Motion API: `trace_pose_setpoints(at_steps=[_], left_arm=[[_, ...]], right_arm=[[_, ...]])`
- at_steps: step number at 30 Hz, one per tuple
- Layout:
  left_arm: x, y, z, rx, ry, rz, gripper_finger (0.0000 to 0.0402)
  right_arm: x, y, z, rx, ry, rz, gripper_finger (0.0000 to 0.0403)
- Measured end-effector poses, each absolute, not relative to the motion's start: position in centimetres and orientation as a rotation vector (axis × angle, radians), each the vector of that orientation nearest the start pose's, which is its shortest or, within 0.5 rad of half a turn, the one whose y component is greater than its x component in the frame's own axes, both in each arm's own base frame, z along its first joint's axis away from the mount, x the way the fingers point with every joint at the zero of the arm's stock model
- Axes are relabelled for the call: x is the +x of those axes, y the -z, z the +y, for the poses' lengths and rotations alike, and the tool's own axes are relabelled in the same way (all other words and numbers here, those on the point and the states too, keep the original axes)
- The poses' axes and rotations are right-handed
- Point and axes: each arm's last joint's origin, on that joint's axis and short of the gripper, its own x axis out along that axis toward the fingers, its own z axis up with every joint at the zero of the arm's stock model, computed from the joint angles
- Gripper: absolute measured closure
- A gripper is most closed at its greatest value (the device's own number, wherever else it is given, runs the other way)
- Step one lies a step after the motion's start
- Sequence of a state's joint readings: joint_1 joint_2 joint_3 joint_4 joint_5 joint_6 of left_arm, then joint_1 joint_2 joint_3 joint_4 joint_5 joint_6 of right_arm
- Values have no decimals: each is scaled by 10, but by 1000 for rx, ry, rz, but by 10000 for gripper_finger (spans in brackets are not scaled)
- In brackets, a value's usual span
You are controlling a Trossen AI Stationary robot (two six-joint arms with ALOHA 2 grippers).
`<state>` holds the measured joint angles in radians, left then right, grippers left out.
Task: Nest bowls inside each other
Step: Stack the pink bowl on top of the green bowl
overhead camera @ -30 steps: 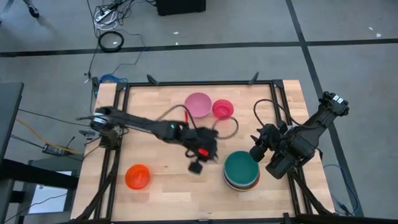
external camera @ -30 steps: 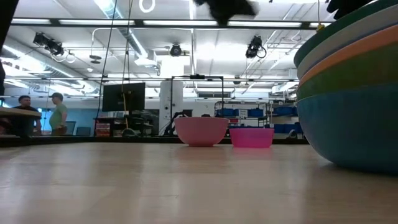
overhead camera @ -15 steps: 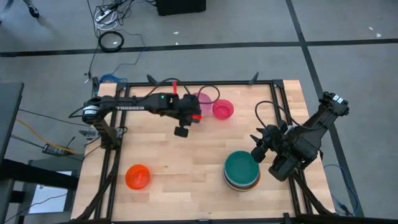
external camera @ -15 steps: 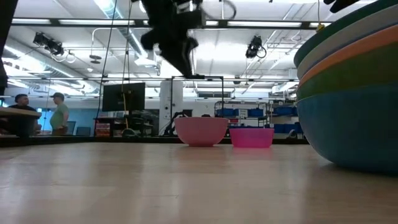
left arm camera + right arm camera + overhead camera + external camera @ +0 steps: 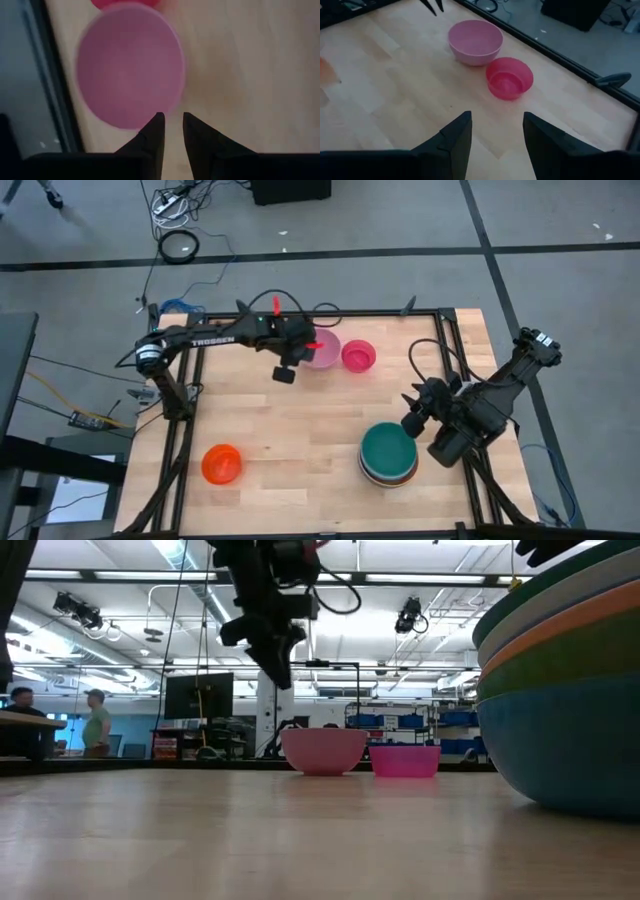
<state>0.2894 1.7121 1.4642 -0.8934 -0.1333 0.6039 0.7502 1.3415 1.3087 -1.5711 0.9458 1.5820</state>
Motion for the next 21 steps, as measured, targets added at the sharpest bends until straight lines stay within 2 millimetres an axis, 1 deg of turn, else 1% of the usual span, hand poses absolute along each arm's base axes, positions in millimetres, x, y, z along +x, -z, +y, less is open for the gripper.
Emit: trace_pose_setpoints(at_steps=[4, 9, 13, 17, 21], left_arm=[[337, -259, 106, 387, -7, 1291, 291], [347, -239, 108, 389, 34, 1334, 262], [355, -225, 110, 403, 56, 1344, 259], [361, -218, 112, 417, 58, 1330, 259], [367, -217, 114, 429, 39, 1286, 259]], right_arm=[[167, -328, 120, 232, 817, 609, 238], [168, -328, 118, 220, 821, 617, 238], [168, -327, 117, 216, 820, 628, 238], [168, -327, 118, 219, 819, 636, 238], [168, -327, 118, 220, 819, 638, 238]])
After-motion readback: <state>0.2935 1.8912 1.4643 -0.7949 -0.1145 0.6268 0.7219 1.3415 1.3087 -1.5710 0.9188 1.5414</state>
